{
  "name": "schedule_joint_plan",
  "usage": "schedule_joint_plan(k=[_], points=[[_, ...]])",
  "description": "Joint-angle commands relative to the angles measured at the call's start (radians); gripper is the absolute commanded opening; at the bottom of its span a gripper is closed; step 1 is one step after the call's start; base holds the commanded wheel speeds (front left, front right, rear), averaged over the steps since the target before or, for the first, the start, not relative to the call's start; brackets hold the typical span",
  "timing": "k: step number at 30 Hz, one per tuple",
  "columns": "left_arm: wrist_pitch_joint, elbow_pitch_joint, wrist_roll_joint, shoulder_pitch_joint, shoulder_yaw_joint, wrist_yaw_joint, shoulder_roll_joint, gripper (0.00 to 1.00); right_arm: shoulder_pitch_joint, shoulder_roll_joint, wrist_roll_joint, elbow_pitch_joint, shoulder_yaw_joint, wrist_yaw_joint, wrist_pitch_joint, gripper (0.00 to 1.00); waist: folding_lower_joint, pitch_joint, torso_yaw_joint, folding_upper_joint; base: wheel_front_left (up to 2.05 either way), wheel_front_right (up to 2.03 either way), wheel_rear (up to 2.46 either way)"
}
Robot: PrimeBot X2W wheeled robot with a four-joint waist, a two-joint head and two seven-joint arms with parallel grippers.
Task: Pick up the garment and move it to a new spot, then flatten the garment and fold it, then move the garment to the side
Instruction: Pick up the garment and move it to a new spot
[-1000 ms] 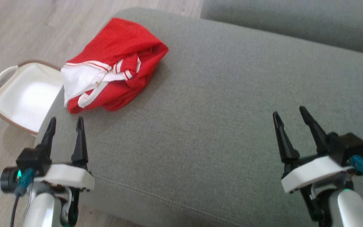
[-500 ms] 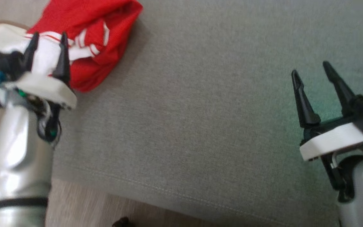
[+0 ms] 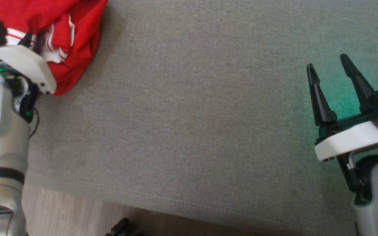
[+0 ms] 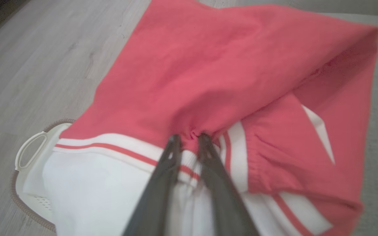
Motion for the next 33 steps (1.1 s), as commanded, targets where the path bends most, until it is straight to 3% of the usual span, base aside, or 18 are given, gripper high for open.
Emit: schedule_joint_plan(k=[1, 7, 14, 20, 21, 22, 26, 33], points=[[-0.025, -0.015, -0.001, -0.028, 0.027, 0.003, 0.079, 0.00, -0.017, 0.009, -0.002, -0.037, 0.022, -0.001, -0.011, 1.00, -0.0001, -0.007, 0.000, 0.0000, 0.00, 0.00, 0.00], [-0.187, -0.025, -0.025, -0.028, 0.060, 0.016, 0.093, 0.00, -0.014, 0.029, 0.006, -0.018, 0.012, -0.001, -0.040, 1.00, -0.0001, -0.074, -0.006, 0.0000, 0.00, 0.00, 0.00], [-0.241, -0.197, -0.028, 0.064, 0.099, 0.070, 0.104, 0.00, 0.024, 0.065, 0.021, 0.014, -0.005, -0.001, -0.079, 1.00, -0.0001, -0.201, -0.022, 0.0000, 0.00, 0.00, 0.00], [-0.243, -0.440, -0.017, 0.208, 0.117, 0.127, 0.092, 0.00, 0.073, 0.086, 0.032, 0.032, -0.018, -0.001, -0.100, 1.00, -0.0001, -0.289, -0.043, 0.0000, 0.00, 0.00, 0.00], [-0.237, -0.547, -0.017, 0.279, 0.117, 0.145, 0.083, 0.00, 0.094, 0.092, 0.037, 0.034, -0.022, -0.001, -0.106, 1.00, -0.0001, -0.319, -0.055, 0.0000, 0.00, 0.00, 0.00], [-0.237, -0.547, -0.017, 0.279, 0.117, 0.145, 0.083, 0.00, 0.094, 0.092, 0.037, 0.034, -0.022, -0.001, -0.106, 1.00, -0.0001, -0.319, -0.055, 0.0000, 0.00, 0.00, 0.00], [-0.176, -0.775, -0.017, 0.414, 0.093, 0.169, 0.060, 0.00, 0.131, 0.100, 0.046, 0.025, -0.031, -0.001, -0.111, 1.00, -0.0001, -0.358, -0.090, 0.0000, 0.00, 0.00, 0.00], [-0.059, -1.040, -0.012, 0.557, -0.056, 0.159, -0.027, 0.00, 0.150, 0.105, 0.061, -0.003, -0.041, -0.001, -0.110, 1.00, -0.0001, -0.363, -0.190, 0.0000, 0.00, 0.00, 0.00]])
